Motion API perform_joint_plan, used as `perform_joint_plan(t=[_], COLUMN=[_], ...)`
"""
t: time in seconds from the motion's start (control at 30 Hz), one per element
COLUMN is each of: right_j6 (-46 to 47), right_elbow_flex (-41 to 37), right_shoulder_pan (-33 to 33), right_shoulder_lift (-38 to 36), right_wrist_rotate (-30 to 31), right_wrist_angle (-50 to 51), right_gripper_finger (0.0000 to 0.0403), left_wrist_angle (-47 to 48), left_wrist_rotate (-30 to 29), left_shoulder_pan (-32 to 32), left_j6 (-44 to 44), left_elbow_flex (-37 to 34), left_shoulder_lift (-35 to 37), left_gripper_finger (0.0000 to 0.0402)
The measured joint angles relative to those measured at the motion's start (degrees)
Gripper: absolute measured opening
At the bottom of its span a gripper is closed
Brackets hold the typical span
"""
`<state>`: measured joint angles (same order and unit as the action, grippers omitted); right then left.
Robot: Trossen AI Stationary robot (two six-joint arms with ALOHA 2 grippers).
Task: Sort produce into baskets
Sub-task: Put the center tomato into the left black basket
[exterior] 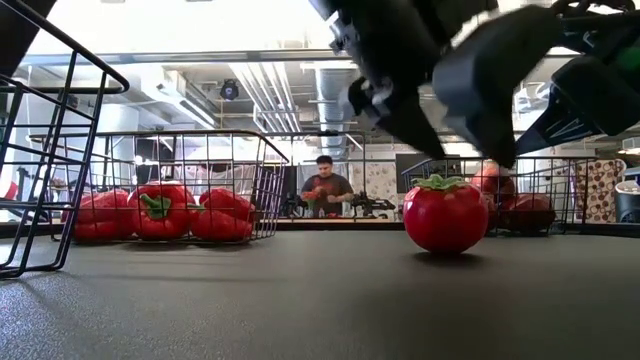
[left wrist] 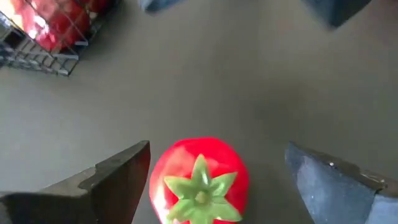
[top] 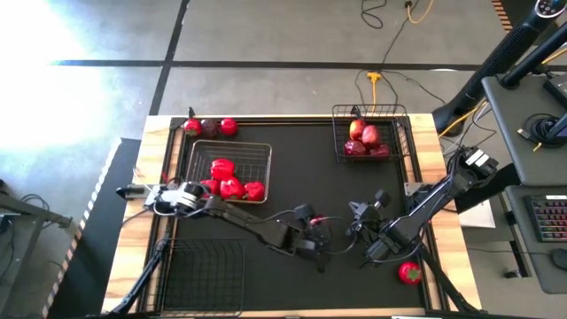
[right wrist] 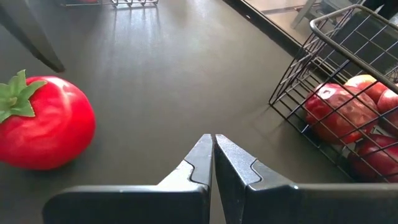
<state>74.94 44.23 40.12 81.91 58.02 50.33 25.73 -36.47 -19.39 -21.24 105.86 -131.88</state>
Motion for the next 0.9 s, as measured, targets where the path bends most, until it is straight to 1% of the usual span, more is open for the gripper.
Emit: perform_joint_plan(t=[0.2,0.27,0.43,0.57,0.67,0.9], right_j6=[0.0,0.0,-0.2,-0.1,-0.2,-0.8], right_elbow_flex=[0.0,0.0,0.0,0.0,0.0,0.0], right_shoulder_pan=[0.0,0.0,0.0,0.0,0.0,0.0], right_shoulder_lift=[0.0,0.0,0.0,0.0,0.0,0.0], right_wrist_rotate=[0.0,0.0,0.0,-0.1,-0.2,-0.2], right_wrist_angle=[-0.3,-0.4,-0.5,-0.8,-1.3,-1.4], right_gripper_finger=[0.0009,0.0009,0.0009,0.0009,0.0009,0.0009], left_wrist_angle=[-0.1,-0.1,-5.8,-6.3,-5.8,-4.1], left_wrist_rotate=[-0.1,-0.1,1.6,1.6,1.6,1.6], left_shoulder_pan=[2.0,2.3,2.6,3.0,3.1,2.9], left_j6=[-4.6,-4.9,-4.8,-7.6,-9.0,-11.0], left_elbow_flex=[-2.0,-2.8,-6.2,-8.1,-9.1,-10.0], left_shoulder_lift=[-0.1,-0.1,-0.1,-0.1,-0.1,-0.1], left_gripper_finger=[0.0353,0.0352,0.0352,0.0351,0.0342,0.0302])
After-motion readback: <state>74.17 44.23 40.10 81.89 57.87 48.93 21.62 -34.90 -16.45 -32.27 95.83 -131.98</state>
